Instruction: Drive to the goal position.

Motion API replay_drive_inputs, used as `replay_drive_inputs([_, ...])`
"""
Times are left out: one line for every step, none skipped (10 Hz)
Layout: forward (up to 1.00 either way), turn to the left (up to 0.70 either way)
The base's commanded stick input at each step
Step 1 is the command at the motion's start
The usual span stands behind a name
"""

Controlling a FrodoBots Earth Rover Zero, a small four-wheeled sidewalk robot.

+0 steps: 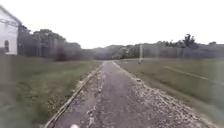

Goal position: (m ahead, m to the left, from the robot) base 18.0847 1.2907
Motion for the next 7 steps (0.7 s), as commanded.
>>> replay_drive_inputs([0.68, 0.02])
replay_drive_inputs([0.68, 0.0])
replay_drive_inputs([0.68, 0.0])
replay_drive_inputs([0.68, 0.0])
replay_drive_inputs([0.68, 0.0])
replay_drive_inputs([0.68, 0.0])
replay_drive_inputs([0.68, 0.0])
